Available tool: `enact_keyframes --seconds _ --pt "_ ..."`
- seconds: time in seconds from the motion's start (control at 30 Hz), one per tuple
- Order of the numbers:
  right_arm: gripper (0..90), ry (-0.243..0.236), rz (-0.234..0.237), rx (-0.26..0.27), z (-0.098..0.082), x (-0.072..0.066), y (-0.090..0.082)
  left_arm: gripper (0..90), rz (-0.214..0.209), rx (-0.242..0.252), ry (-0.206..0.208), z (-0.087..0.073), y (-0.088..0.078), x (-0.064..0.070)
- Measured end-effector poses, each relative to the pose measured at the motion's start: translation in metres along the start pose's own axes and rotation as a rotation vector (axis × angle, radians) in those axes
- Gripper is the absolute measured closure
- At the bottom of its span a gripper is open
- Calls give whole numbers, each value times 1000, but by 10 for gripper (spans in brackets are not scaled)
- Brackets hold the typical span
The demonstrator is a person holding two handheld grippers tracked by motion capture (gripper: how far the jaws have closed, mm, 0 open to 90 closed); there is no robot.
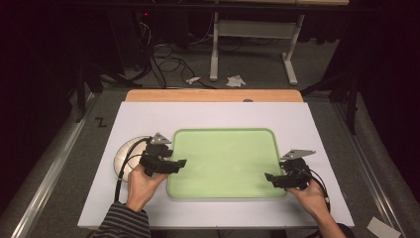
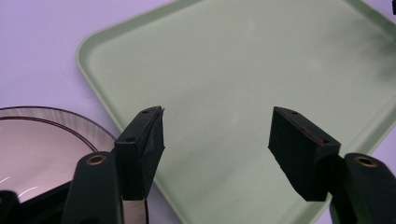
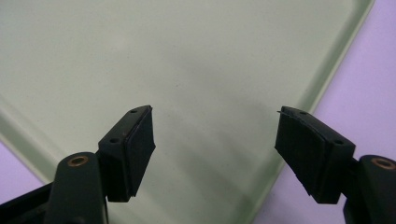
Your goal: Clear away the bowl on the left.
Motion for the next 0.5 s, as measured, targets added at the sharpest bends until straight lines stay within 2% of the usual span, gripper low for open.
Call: enact_keyframes --seconds 0.5 --pt "299 1 3 -11 -1 0 0 334 31 40 -42 12 -5 -15"
Point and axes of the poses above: each handheld gripper's, and its own axes: y roughly forward along the jaws, z roughly out of its top, x roughly to its right, the point moved 8 cm from there along y, roughly forward along the jaws, and after that the axes turned 1 degree about -x, right-handed, at the moved point
